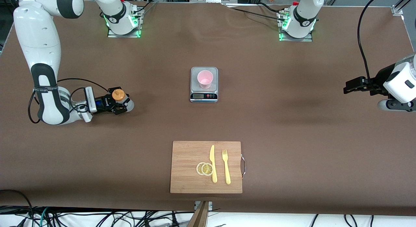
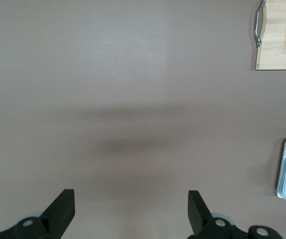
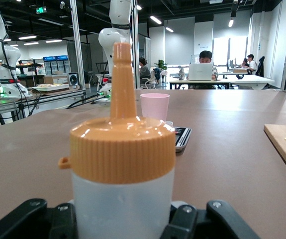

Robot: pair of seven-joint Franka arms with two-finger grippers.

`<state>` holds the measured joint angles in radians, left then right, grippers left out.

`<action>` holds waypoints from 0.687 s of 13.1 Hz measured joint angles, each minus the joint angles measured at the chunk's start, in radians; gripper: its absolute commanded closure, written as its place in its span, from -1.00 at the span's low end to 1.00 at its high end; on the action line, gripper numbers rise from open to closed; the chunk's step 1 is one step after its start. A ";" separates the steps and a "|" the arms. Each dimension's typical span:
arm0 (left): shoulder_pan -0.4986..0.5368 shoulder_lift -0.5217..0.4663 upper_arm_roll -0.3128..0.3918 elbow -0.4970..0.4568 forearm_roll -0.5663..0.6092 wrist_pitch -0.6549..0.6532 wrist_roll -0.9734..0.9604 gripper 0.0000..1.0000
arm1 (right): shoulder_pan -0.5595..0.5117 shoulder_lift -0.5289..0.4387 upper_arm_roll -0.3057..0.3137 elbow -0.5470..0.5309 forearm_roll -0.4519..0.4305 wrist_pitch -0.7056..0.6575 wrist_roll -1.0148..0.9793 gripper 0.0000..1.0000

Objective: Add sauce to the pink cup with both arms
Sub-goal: 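Lower the bottle onto the table and open the right gripper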

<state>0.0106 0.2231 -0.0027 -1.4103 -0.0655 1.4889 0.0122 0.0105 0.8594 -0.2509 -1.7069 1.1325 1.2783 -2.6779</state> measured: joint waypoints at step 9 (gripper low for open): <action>0.000 0.000 0.000 0.000 0.000 0.000 0.000 -1.00 | -0.029 0.003 -0.093 0.062 -0.043 0.006 0.011 -0.99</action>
<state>0.0105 0.2231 -0.0027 -1.4103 -0.0655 1.4889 0.0122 -0.0186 0.8620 -0.3436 -1.6449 1.0899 1.2847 -2.6673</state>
